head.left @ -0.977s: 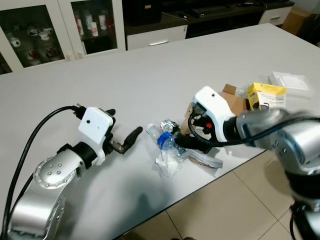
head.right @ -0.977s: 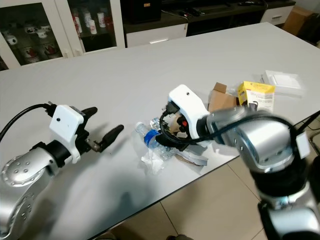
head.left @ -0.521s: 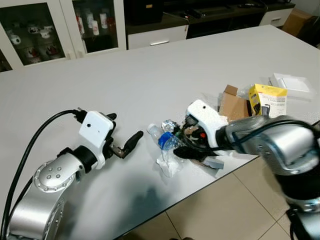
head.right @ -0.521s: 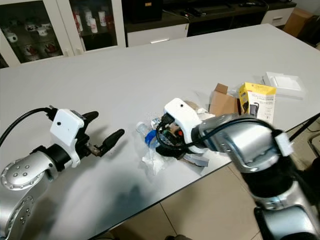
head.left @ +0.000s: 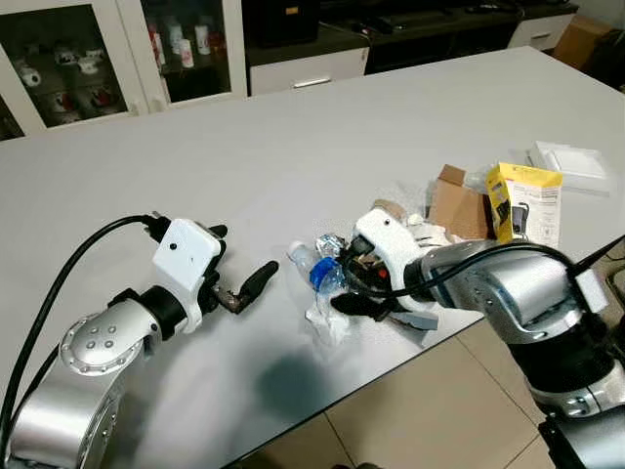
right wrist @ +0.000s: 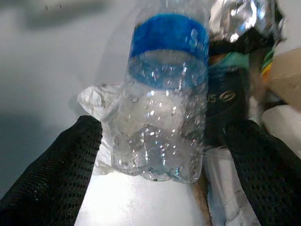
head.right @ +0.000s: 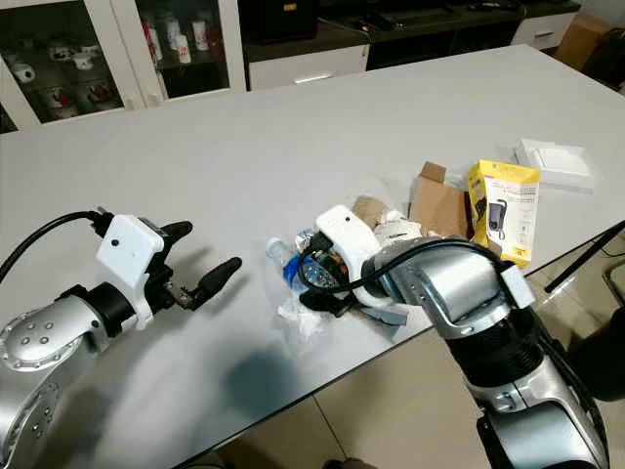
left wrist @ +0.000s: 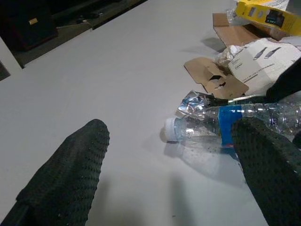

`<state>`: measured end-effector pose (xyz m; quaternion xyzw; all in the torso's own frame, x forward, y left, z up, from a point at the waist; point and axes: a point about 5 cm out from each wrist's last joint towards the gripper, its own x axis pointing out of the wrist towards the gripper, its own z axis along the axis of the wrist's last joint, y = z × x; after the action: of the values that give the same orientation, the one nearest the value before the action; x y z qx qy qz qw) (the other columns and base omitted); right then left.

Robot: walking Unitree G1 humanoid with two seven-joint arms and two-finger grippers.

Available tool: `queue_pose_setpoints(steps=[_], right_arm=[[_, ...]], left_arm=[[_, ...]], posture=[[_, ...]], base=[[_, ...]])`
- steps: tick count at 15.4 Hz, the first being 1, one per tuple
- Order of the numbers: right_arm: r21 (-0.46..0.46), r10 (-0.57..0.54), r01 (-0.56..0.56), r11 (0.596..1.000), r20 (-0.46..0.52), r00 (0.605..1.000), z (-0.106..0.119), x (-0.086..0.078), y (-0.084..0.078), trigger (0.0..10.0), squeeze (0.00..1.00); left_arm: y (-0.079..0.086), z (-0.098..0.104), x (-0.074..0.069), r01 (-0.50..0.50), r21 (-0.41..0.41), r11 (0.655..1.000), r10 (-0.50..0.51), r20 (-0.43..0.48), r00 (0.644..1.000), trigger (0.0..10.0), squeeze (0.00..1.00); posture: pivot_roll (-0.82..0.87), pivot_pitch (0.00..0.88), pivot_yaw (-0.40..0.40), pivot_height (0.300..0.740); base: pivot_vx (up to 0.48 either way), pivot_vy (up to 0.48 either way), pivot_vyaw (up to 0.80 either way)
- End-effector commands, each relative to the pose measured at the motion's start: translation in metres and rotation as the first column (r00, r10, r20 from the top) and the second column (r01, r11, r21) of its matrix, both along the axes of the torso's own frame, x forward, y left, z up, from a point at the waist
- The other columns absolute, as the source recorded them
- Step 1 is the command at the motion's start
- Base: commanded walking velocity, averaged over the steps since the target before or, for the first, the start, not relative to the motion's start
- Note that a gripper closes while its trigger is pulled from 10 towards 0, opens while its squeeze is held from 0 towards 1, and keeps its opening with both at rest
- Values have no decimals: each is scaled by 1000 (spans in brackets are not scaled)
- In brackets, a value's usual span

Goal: Picking trash to rubbish bin

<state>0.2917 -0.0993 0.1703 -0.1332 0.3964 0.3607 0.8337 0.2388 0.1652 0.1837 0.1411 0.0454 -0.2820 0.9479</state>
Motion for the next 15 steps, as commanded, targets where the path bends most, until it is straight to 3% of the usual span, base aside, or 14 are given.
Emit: queue_pose_setpoints(steps=[1, 3, 4, 5, 6, 8, 15], right_arm=[[-19, -14, 14, 1000, -22, 1000, -8, 0, -4, 10000, 0], [-22, -14, 13, 1000, -39, 999, -11, 1, -5, 10000, 0], [-18, -16, 15, 1000, -47, 999, -13, 2, -5, 6157, 0], [-13, -18, 17, 1000, -53, 998, -14, 2, -6, 4392, 0], [-11, -20, 20, 1000, -57, 998, -16, 3, -6, 1098, 0], [-8, -20, 20, 1000, -59, 998, -17, 3, -6, 0, 0], [36, -35, 36, 999, -35, 999, -7, 7, -7, 0, 0]], left_arm=[[-7, 2, -3, 36, 1, 999, -36, 4, 999, 10000, 0], [-7, 2, -3, 34, 3, 999, -34, 3, 999, 10000, 0], [-7, 2, -4, 36, 6, 999, -36, 1, 999, 10000, 0], [-8, 2, -6, 49, 4, 999, -49, -4, 999, 10000, 0], [-9, 3, -8, 65, 2, 998, -65, -9, 998, 10000, 0], [-9, 3, -11, 87, -9, 996, -87, -18, 996, 10000, 0], [-21, 2, -33, 297, -52, 953, -302, -122, 946, 10000, 0]], posture=[[47, 84, -80, 740], [53, 84, -85, 740], [57, 86, -90, 740], [61, 85, -96, 740], [63, 85, -98, 740], [64, 83, -101, 740], [66, 66, -100, 740]], base=[[0, 0, 0], [0, 0, 0], [0, 0, 0], [0, 0, 0], [0, 0, 0], [0, 0, 0], [0, 0, 0]])
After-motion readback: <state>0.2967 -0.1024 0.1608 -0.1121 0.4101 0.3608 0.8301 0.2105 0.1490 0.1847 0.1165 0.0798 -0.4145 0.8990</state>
